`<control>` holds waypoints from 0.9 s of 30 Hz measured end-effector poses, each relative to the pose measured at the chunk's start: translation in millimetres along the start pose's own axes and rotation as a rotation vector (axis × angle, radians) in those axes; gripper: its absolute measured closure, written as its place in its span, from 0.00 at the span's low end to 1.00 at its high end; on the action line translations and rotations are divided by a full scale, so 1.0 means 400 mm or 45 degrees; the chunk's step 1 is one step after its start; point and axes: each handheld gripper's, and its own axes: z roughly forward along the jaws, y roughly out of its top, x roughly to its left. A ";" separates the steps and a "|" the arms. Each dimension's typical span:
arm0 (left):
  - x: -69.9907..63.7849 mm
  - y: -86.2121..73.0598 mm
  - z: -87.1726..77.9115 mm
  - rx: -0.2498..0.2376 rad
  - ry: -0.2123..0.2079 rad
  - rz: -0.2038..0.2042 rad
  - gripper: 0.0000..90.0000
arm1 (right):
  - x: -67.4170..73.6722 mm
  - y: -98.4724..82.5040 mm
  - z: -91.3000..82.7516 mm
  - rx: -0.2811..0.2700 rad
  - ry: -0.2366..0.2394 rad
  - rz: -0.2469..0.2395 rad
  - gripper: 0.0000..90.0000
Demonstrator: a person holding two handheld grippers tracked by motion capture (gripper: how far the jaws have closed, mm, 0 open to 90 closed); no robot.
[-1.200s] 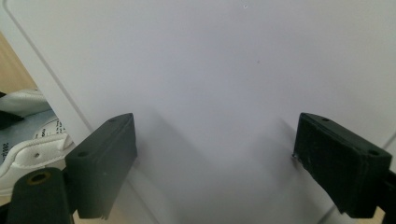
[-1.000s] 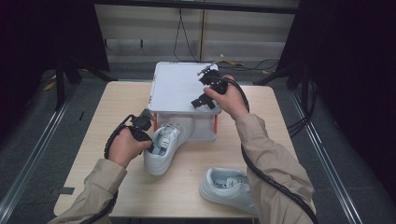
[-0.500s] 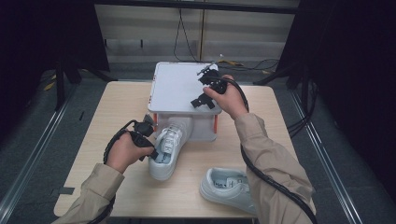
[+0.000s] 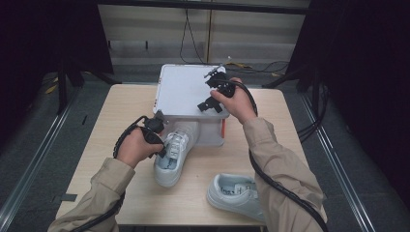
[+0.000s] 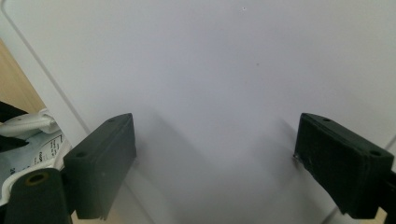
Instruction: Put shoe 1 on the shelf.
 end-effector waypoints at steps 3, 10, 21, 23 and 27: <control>-0.018 0.003 -0.006 0.021 0.062 -0.011 0.90 | -0.003 -0.001 0.000 -0.005 0.005 -0.003 0.13; 0.003 0.004 -0.038 -0.086 0.056 -0.168 0.94 | -0.003 -0.003 0.001 -0.015 0.006 -0.001 0.13; 0.019 0.025 -0.022 -0.147 0.020 -0.291 0.93 | -0.004 -0.003 0.001 -0.021 0.009 -0.005 0.13; 0.012 0.022 -0.021 -0.164 0.032 -0.246 0.91 | -0.004 -0.004 0.001 -0.025 0.013 -0.005 0.13; 0.020 0.012 -0.022 -0.177 -0.010 -0.225 0.85 | -0.004 -0.006 0.002 -0.032 0.014 -0.009 0.13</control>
